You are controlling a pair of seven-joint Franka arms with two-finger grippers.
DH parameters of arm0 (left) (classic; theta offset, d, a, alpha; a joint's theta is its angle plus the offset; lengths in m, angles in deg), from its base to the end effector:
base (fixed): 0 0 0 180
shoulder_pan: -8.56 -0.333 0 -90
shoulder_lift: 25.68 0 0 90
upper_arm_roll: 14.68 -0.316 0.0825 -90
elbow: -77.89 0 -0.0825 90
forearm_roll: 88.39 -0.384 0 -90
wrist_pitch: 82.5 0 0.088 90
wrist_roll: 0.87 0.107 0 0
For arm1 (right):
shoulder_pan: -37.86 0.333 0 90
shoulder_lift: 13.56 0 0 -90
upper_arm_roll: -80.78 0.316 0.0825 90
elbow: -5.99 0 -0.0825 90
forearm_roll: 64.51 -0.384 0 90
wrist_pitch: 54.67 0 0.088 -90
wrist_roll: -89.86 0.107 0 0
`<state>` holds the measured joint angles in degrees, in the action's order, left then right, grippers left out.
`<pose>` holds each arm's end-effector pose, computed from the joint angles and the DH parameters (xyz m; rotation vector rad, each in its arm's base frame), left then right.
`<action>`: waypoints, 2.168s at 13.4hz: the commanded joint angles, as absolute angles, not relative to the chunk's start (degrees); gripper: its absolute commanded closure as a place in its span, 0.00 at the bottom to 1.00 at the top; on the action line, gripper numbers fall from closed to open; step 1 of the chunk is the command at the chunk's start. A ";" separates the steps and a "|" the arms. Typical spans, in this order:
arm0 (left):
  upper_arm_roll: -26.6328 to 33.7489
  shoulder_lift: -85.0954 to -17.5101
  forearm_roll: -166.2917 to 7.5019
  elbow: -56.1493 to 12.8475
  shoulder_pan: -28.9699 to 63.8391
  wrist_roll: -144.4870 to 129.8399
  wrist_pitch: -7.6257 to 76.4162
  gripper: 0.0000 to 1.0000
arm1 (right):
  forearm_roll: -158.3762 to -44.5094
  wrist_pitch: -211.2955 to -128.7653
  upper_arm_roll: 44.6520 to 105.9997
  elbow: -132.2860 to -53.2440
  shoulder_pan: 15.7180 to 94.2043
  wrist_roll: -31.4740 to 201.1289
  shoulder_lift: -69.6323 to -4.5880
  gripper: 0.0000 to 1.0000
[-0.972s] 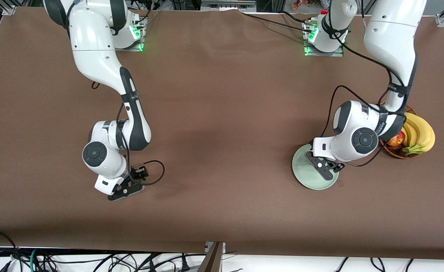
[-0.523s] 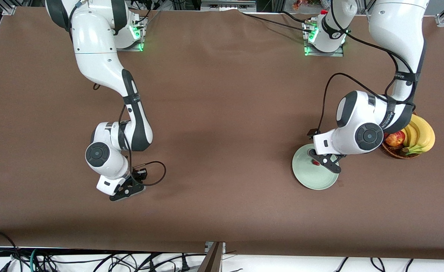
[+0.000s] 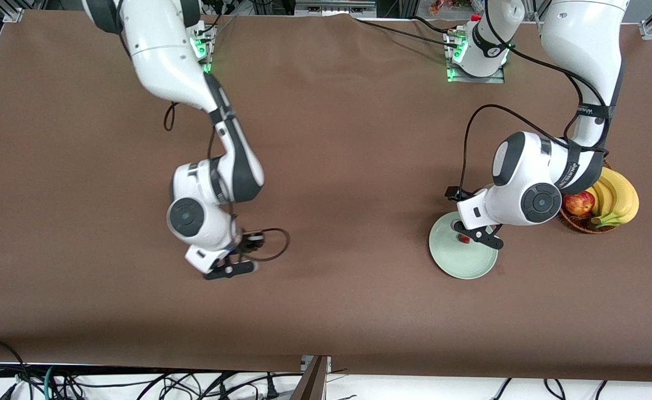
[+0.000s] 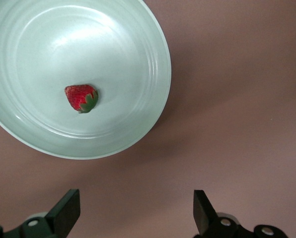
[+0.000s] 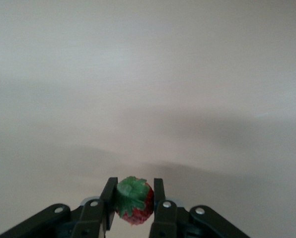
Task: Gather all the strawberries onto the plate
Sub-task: 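Open the left gripper to drop the strawberry onto the plate, then carry the second strawberry with the right gripper and set it near the plate, then grasp the second strawberry with the left gripper while the right gripper returns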
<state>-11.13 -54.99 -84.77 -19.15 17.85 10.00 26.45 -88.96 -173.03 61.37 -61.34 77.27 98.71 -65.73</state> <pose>0.6208 -0.1427 0.2794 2.9696 -0.5725 -0.4641 0.6798 0.3520 0.2584 -3.0190 -0.1862 0.0021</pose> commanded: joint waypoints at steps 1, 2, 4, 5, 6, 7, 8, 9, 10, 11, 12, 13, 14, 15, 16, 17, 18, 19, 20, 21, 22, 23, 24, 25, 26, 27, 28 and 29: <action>-10.64 -53.10 -83.90 -18.45 17.96 6.70 24.55 0.00 | -89.73 -174.71 65.46 -60.19 79.86 110.90 -66.47 0.94; -10.64 -53.19 -83.90 -18.01 17.96 6.60 23.68 0.00 | -89.73 -177.78 67.66 -60.19 81.09 115.30 -66.64 0.94; -10.64 -53.19 -83.90 -17.74 17.96 6.51 23.23 0.00 | -89.73 -185.15 71.09 -60.19 83.03 122.87 -68.04 0.91; -10.64 -53.19 -83.90 -17.74 17.96 6.51 23.23 0.00 | -89.73 -188.85 72.76 -60.19 83.56 125.60 -68.83 0.88; -10.64 -53.19 -83.90 -17.74 17.96 6.51 23.23 0.00 | -89.73 -192.62 74.87 -60.19 83.91 128.15 -69.89 0.88; -10.64 -53.28 -83.90 -17.83 17.96 6.51 23.23 0.00 | -89.73 -197.19 76.97 -60.19 84.27 131.31 -71.11 0.83; -10.64 -53.45 -83.90 -17.83 17.96 6.51 23.23 0.00 | -89.73 -202.28 78.65 -60.19 85.14 134.48 -72.61 0.82; -10.64 -53.54 -83.90 -17.83 18.05 6.51 23.23 0.00 | -89.65 -206.16 79.10 -60.19 86.63 136.77 -73.66 0.82; -10.55 -53.54 -83.90 -17.83 18.05 6.51 23.23 0.00 | -89.65 -207.24 79.11 -60.28 87.69 137.58 -73.94 0.76; -10.46 -53.63 -83.90 -17.83 18.05 6.51 23.23 0.00 | -89.73 -206.99 79.11 -60.36 87.70 137.58 -73.50 0.64; -10.37 -53.63 -83.82 -17.91 18.05 6.51 23.23 0.00 | -89.82 -205.60 79.02 -60.36 87.26 137.41 -72.89 0.39; -10.37 -53.72 -83.82 -17.92 18.05 6.42 23.23 0.00 | -89.73 -202.88 78.67 -60.19 86.65 137.23 -72.28 0.19; -10.37 -53.72 -83.82 -17.92 18.05 6.42 23.23 0.00 | -89.73 -200.33 78.49 -60.19 85.60 137.06 -71.49 0.05; -10.37 -53.72 -83.82 -17.92 18.05 6.51 23.23 0.00 | -89.56 -197.52 78.49 -60.19 84.11 136.53 -70.00 0.02; -10.37 -53.72 -83.82 -17.92 18.05 6.51 23.23 0.00 | -89.21 -194.19 78.58 -60.19 82.35 135.75 -68.50 0.01; -10.37 -53.72 -83.82 -17.83 18.05 6.51 23.23 0.00 | -89.21 -190.68 78.58 -60.19 80.77 133.48 -67.10 0.01; -10.37 -53.72 -83.82 -17.83 18.05 6.51 23.23 0.00 | -89.12 -186.81 78.49 -60.19 79.19 130.41 -65.69 0.01; -10.29 -53.72 -83.73 -17.74 18.14 6.51 23.40 0.00 | -89.03 -182.94 78.58 -60.19 76.65 126.11 -64.72 0.01; -10.20 -53.72 -83.21 -17.65 18.31 6.51 23.84 0.00 | -89.03 -179.34 78.58 -60.19 74.10 121.11 -64.01 0.01; -10.20 -53.81 -81.20 -17.56 18.93 6.51 24.28 0.00 | -88.60 -176.00 78.49 -60.28 71.72 115.23 -63.83 0.01; -10.28 -54.24 -80.22 -16.78 20.24 6.51 27.24 0.00 | -86.15 -172.83 77.18 -60.28 69.70 109.60 -63.48 0.01; -10.29 -54.94 -80.39 -16.34 21.99 6.51 31.45 0.00 | -81.95 -169.67 75.00 -60.45 69.16 103.63 -63.31 0.01; -10.29 -55.30 -80.39 -16.25 23.57 6.51 34.53 0.00 | -79.04 -166.68 72.28 -60.80 69.15 98.44 -63.22 0.01; -10.29 -55.82 -80.48 -16.16 24.98 6.51 37.79 0.00 | -78.66 -163.25 68.77 -61.41 69.06 94.90 -62.69 0.01; -10.37 -57.13 -80.56 -16.16 25.87 7.47 42.78 0.00 | -78.75 -160.26 65.95 -62.29 69.06 90.52 -62.34 0.01; -10.29 -57.84 -80.65 -16.16 26.14 7.65 47.09 0.00 | -78.83 -159.01 63.57 -64.21 68.98 86.56 -61.55 0.01; -10.29 -59.33 -80.65 -16.07 26.40 7.74 50.44 0.00 | -79.01 -158.91 61.63 -67.45 68.54 82.43 -60.33 0.01; -10.29 -61.00 -80.83 -15.81 27.19 7.74 54.48 0.00 | -79.01 -159.17 60.66 -71.14 68.01 78.21 -58.84 0.01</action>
